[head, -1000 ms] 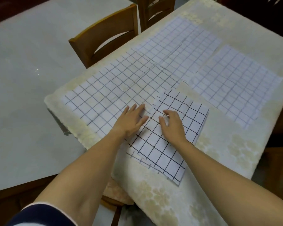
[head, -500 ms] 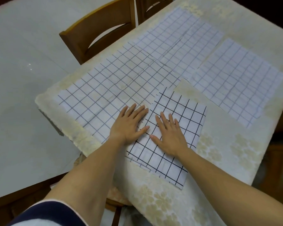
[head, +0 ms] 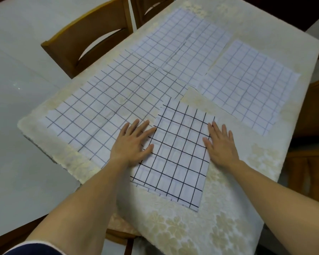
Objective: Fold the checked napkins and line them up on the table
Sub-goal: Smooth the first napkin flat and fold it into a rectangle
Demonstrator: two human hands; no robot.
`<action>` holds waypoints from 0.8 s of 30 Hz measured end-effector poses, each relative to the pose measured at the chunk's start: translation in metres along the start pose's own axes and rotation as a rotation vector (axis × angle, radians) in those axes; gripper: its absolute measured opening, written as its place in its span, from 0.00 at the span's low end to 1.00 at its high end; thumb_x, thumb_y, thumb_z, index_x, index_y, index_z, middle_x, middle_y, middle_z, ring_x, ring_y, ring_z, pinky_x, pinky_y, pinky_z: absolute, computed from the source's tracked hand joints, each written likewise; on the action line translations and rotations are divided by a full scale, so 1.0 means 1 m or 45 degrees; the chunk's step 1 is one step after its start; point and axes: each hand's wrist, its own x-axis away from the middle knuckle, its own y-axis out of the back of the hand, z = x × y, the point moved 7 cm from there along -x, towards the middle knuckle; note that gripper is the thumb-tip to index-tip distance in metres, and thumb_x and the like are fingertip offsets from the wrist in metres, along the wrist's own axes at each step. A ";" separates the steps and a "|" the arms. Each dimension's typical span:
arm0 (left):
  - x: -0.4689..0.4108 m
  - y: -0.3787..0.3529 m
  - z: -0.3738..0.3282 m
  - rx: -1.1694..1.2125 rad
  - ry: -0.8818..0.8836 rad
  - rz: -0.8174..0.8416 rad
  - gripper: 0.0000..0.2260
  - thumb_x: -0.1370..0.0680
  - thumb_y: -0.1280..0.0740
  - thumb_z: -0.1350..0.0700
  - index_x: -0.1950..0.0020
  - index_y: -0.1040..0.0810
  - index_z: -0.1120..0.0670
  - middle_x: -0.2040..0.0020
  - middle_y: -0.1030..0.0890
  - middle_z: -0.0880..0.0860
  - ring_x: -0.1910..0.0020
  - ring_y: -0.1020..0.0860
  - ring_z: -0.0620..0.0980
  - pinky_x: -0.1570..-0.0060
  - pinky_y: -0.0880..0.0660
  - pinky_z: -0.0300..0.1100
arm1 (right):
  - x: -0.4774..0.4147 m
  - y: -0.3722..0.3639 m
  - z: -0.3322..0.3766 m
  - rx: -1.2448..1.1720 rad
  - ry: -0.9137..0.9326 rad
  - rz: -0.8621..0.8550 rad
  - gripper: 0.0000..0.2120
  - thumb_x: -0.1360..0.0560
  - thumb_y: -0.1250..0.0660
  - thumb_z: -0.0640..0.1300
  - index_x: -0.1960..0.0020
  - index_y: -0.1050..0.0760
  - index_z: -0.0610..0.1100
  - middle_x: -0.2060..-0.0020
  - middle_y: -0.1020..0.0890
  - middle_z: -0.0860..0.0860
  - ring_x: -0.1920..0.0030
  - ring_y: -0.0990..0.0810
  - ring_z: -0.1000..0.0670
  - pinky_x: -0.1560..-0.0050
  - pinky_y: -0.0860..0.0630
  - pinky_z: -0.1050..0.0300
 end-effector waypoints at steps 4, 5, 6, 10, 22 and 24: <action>0.000 0.001 0.000 -0.012 0.012 0.001 0.28 0.18 0.54 0.33 0.17 0.53 0.34 0.16 0.54 0.42 0.17 0.57 0.48 0.19 0.59 0.53 | -0.013 -0.004 -0.008 -0.020 0.041 0.012 0.33 0.18 0.60 0.66 0.18 0.60 0.54 0.18 0.59 0.54 0.19 0.63 0.46 0.20 0.60 0.43; 0.000 0.001 0.000 -0.022 0.019 0.005 0.28 0.18 0.54 0.33 0.17 0.54 0.34 0.16 0.54 0.41 0.17 0.58 0.48 0.19 0.59 0.53 | -0.013 -0.004 -0.007 -0.048 0.043 -0.005 0.33 0.18 0.59 0.66 0.18 0.60 0.54 0.18 0.59 0.54 0.19 0.63 0.46 0.20 0.60 0.43; 0.000 0.000 -0.001 -0.034 0.025 0.012 0.28 0.18 0.54 0.33 0.17 0.54 0.34 0.16 0.54 0.41 0.17 0.58 0.48 0.19 0.60 0.53 | -0.012 -0.003 -0.006 -0.079 0.038 -0.030 0.33 0.18 0.58 0.66 0.18 0.60 0.54 0.18 0.59 0.54 0.19 0.63 0.46 0.20 0.60 0.44; 0.000 -0.001 -0.004 -0.048 0.007 0.106 0.30 0.20 0.58 0.31 0.18 0.59 0.34 0.15 0.58 0.43 0.17 0.63 0.48 0.20 0.64 0.53 | 0.012 -0.002 -0.002 -0.101 0.089 -0.067 0.33 0.17 0.55 0.66 0.17 0.58 0.54 0.19 0.59 0.55 0.19 0.62 0.48 0.20 0.60 0.46; -0.004 -0.041 -0.190 -0.030 -0.272 0.202 0.36 0.17 0.52 0.32 0.15 0.59 0.48 0.15 0.58 0.48 0.17 0.62 0.52 0.19 0.64 0.54 | 0.026 -0.013 -0.005 0.034 0.135 -0.043 0.30 0.17 0.61 0.62 0.17 0.57 0.55 0.18 0.55 0.56 0.18 0.59 0.48 0.20 0.58 0.43; 0.001 -0.057 -0.188 -0.085 -0.230 0.209 0.36 0.19 0.56 0.29 0.17 0.64 0.44 0.16 0.63 0.45 0.18 0.67 0.52 0.21 0.66 0.56 | 0.020 -0.012 -0.012 0.066 0.114 -0.038 0.28 0.16 0.60 0.60 0.18 0.59 0.55 0.18 0.56 0.57 0.19 0.60 0.47 0.20 0.58 0.41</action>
